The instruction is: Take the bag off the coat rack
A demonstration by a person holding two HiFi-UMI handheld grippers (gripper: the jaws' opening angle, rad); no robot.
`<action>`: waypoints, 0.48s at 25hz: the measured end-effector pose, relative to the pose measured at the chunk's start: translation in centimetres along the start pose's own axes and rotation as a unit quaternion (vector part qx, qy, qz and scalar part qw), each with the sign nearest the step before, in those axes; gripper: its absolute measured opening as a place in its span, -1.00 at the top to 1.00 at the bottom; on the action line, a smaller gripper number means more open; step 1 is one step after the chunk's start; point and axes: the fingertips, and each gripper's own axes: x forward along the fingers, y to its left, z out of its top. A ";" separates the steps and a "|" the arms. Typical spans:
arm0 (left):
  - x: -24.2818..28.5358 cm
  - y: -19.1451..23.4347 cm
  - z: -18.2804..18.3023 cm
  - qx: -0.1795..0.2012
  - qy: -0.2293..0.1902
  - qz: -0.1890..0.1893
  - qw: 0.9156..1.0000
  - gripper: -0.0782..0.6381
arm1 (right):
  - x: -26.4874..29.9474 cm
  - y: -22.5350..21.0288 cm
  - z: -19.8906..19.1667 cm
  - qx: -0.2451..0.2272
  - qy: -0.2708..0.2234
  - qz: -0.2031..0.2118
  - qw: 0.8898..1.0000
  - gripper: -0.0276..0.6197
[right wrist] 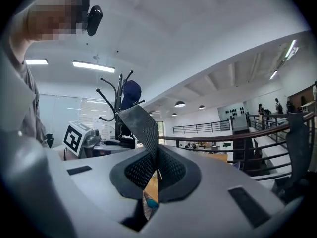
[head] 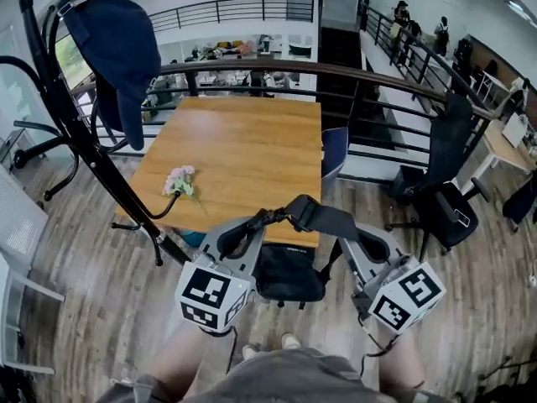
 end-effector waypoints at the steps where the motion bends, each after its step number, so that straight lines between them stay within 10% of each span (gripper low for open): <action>1: 0.7 -0.8 -0.1 0.001 0.002 -0.011 1.000 0.66 | -0.7 -0.7 -0.3 0.000 0.004 -0.012 1.000 0.82; 12: 5.8 -7.0 -4.2 -0.014 0.042 -0.092 0.995 0.66 | -6.1 -4.8 -5.0 0.017 0.053 -0.101 0.993 0.82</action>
